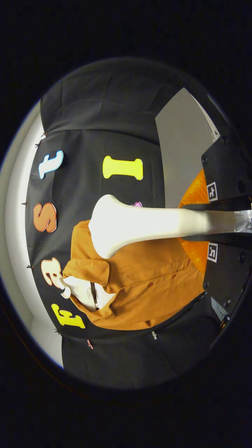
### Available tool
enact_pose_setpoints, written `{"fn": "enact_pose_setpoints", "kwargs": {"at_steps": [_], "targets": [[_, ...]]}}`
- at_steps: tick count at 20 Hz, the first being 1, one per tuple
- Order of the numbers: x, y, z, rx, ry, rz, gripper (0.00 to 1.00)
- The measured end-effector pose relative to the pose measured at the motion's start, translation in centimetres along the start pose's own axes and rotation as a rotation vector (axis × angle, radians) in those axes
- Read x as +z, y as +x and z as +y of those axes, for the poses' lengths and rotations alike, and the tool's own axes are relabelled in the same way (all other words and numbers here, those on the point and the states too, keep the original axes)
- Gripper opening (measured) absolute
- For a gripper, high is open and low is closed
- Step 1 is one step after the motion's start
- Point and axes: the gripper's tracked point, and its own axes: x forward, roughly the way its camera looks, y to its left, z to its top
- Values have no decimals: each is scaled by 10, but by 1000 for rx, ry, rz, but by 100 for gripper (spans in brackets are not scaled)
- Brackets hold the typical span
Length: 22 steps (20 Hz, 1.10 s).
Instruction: Iron the clothes twice with a garment steamer, once on the left side and once on the right side.
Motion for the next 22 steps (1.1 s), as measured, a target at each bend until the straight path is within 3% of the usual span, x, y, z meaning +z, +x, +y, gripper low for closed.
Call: {"fn": "enact_pose_setpoints", "kwargs": {"at_steps": [8,16,22], "targets": [[-17,45,56,-20,1,20,27],[-34,72,56,-96,-41,-27,28],[-81,87,63,-129,-69,42,28]]}}
